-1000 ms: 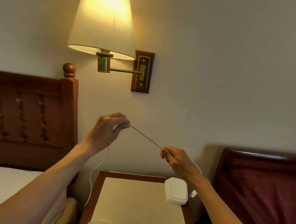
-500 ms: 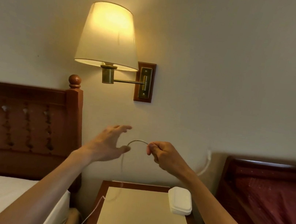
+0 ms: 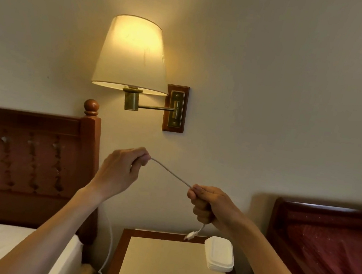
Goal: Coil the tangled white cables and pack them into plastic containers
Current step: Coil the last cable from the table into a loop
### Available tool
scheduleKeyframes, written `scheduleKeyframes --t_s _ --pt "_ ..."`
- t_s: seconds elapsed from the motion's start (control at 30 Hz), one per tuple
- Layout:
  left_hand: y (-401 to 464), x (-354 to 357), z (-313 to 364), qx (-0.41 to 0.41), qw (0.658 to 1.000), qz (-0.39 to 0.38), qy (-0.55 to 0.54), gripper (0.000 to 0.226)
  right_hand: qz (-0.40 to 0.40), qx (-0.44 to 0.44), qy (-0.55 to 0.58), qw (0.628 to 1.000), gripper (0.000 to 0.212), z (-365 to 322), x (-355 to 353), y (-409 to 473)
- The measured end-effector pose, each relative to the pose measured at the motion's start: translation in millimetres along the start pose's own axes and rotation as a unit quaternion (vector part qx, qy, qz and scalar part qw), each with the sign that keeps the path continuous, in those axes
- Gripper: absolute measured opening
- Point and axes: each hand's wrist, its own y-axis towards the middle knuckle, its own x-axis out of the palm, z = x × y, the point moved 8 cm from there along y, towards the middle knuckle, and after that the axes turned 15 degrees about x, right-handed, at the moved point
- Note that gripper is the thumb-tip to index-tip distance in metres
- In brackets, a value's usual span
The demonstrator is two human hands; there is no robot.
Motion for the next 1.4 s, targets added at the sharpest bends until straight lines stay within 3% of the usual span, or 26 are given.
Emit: scheduleKeyframes --t_s 0.13,0.33,0.5,0.6,0.7,0.8,0.87,0.97,1.07,1.2,1.4 --pt "-3.1 -10.1 -12.4 -0.014 0.999 0.045 0.011 0.024 -0.044 0.024 0.069 0.996 0.042 -4.0 4.7 -12.3" --pt "-21.7 4.4 -26.6 -0.044 0.998 0.044 -0.01 0.022 -0.101 0.033 0.133 0.985 0.036 -26.9 2.0 -30.9" --pt "-56.6 43.6 -24.4 -0.107 0.974 -0.004 -0.2 0.025 -0.053 -0.027 0.292 0.955 0.029 -64.2 -21.0 -38.2" --pt "-87.0 63.8 -18.3 -0.167 0.954 -0.023 -0.247 0.027 -0.016 -0.058 0.317 0.947 0.032 -76.7 -37.1 -36.3" --pt "-88.4 74.4 9.7 -0.175 0.949 -0.136 -0.223 0.029 0.016 -0.065 0.241 0.968 0.029 -77.8 -36.3 -29.8" --pt "-66.6 78.9 62.2 -0.126 0.9 -0.343 -0.238 0.041 0.069 -0.076 0.089 0.991 0.033 -74.8 -22.4 -22.8" --pt "-46.0 66.6 90.8 -0.101 0.873 -0.379 -0.292 0.042 0.095 -0.075 -0.009 0.993 0.035 -69.3 -8.0 -18.3" --pt "-13.6 38.1 110.3 -0.057 0.878 -0.324 -0.347 0.041 0.087 -0.075 -0.107 0.988 0.036 -60.9 13.9 -11.3" --pt "14.4 9.7 97.0 -0.014 0.937 -0.19 -0.292 0.035 0.078 -0.088 -0.136 0.984 0.037 -60.3 23.1 -11.9" --pt "30.8 -10.1 79.7 0.006 0.982 -0.059 -0.179 0.031 0.017 -0.087 -0.06 0.994 0.044 -59.0 31.8 -11.6" --pt "39.9 -19.2 65.5 0.004 0.991 0.062 -0.114 0.031 -0.153 -0.087 0.127 0.976 0.039 -52.0 58.5 -17.4"
